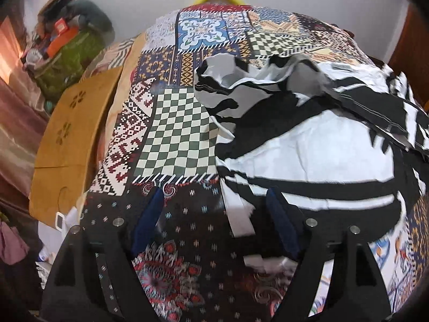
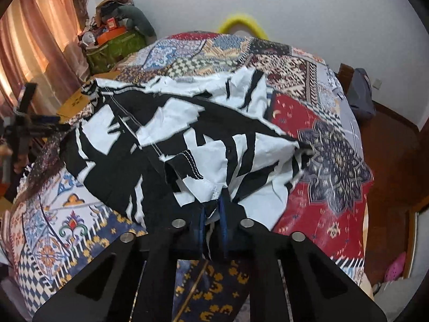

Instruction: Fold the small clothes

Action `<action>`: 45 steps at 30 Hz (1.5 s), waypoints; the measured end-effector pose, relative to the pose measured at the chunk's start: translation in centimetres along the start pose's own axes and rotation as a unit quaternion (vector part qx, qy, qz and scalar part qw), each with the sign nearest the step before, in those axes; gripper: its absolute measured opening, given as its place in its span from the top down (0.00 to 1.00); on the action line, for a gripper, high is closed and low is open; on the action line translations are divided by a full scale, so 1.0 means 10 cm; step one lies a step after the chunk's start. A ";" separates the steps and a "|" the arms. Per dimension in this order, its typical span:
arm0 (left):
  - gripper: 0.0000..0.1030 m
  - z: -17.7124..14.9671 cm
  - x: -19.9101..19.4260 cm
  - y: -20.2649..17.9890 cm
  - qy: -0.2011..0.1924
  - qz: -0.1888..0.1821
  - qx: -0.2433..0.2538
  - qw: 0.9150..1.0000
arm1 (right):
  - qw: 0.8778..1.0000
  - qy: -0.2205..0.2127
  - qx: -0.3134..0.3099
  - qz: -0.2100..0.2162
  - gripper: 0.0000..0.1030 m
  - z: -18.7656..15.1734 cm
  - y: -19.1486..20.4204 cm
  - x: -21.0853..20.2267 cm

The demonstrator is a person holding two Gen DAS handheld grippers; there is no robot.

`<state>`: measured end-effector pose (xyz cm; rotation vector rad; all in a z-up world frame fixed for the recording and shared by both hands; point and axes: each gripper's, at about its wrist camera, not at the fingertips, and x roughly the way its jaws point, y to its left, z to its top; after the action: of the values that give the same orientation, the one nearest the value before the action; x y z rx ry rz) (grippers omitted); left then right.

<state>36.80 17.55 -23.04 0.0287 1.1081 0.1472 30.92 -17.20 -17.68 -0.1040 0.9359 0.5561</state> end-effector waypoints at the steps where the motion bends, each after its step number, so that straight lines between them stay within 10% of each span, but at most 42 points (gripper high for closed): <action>1: 0.24 0.04 0.04 0.01 -0.002 -0.002 -0.007 1.000 | 1.000 -0.004 0.002 0.006 0.94 0.05 0.00 -0.02; 14: 0.24 0.91 0.29 -0.15 -0.050 0.012 -0.006 0.999 | 0.990 -0.089 0.071 -0.078 0.94 1.31 -0.50 0.09; 21: 0.24 0.82 0.53 0.07 -0.025 -0.009 -0.027 0.999 | 0.989 -0.090 0.082 -0.086 0.44 1.18 -0.67 0.19; 33: 0.35 0.90 0.87 0.10 0.008 -0.069 -0.078 0.995 | 0.995 -0.013 0.063 -0.071 0.43 0.83 -0.74 0.61; 45: 0.47 0.70 1.01 0.15 0.035 0.050 -0.054 0.997 | 0.990 -0.005 0.010 -0.140 0.69 0.63 -0.63 0.55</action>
<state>47.31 20.77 -28.78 -0.0184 1.1678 0.2990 41.22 -18.28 -19.18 -0.2101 0.8993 0.2874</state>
